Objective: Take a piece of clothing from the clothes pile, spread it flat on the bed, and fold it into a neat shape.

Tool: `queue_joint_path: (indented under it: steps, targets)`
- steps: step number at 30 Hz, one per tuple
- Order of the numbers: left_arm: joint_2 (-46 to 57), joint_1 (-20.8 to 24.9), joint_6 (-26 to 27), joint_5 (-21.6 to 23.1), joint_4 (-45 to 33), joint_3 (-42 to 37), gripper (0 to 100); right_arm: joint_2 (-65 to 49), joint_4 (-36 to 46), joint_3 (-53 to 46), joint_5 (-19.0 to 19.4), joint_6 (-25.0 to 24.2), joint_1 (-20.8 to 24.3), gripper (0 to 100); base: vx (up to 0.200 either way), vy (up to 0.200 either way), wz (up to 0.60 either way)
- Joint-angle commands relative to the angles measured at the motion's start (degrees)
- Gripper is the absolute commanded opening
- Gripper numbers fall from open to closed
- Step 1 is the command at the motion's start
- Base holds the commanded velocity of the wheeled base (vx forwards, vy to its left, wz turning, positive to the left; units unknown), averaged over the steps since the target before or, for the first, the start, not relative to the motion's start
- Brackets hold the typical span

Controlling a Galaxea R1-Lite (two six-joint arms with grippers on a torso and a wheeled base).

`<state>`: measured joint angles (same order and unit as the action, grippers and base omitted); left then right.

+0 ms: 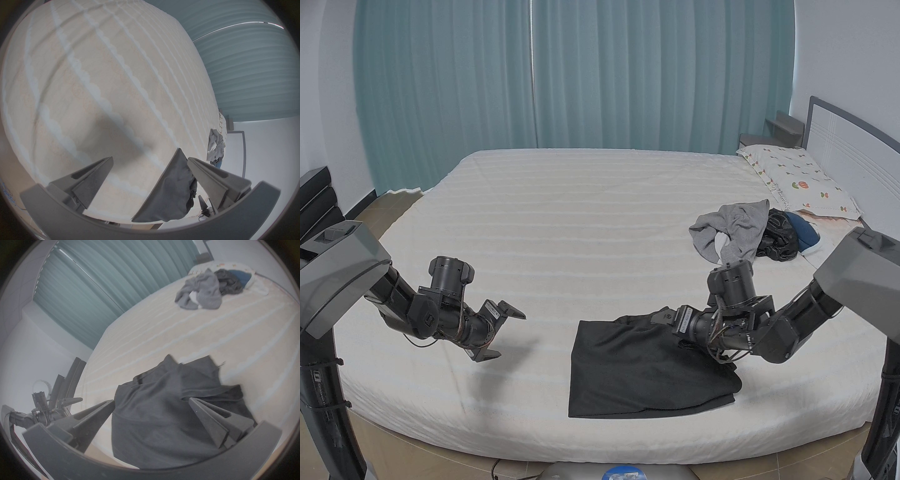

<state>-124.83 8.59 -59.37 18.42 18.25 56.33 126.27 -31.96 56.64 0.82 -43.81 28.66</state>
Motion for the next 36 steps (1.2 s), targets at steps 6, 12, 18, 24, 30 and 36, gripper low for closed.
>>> queue_joint_path:
  steps: [6,12,18,24,30,36]
  targets:
    - [-0.15,0.11,0.04,-0.05,0.03,0.01,100,4.95,5.68,2.34,2.26,-0.66,1.93,100,0.0,0.0,0.0]
    - [-0.06,0.11,0.04,-0.05,0.03,0.01,100,6.01,5.6,4.62,1.56,-0.57,-1.5,100,0.0,0.0,0.0]
    - [-0.15,0.11,-0.05,-0.05,0.03,0.09,100,5.65,5.68,5.24,-0.03,2.33,-6.25,100,0.0,0.0,0.0]
    - [-0.24,0.11,0.04,-0.05,0.03,0.18,100,5.39,5.42,4.36,-1.96,4.0,-10.73,100,0.0,0.0,0.0]
    - [-0.41,0.19,0.13,-0.4,0.03,0.27,100,3.98,5.42,3.92,-1.78,4.44,-14.33,100,0.0,0.0,0.0]
    - [-0.5,0.28,0.13,-0.49,0.03,0.27,100,4.16,4.19,2.95,0.06,3.65,-15.92,100,0.0,0.0,0.0]
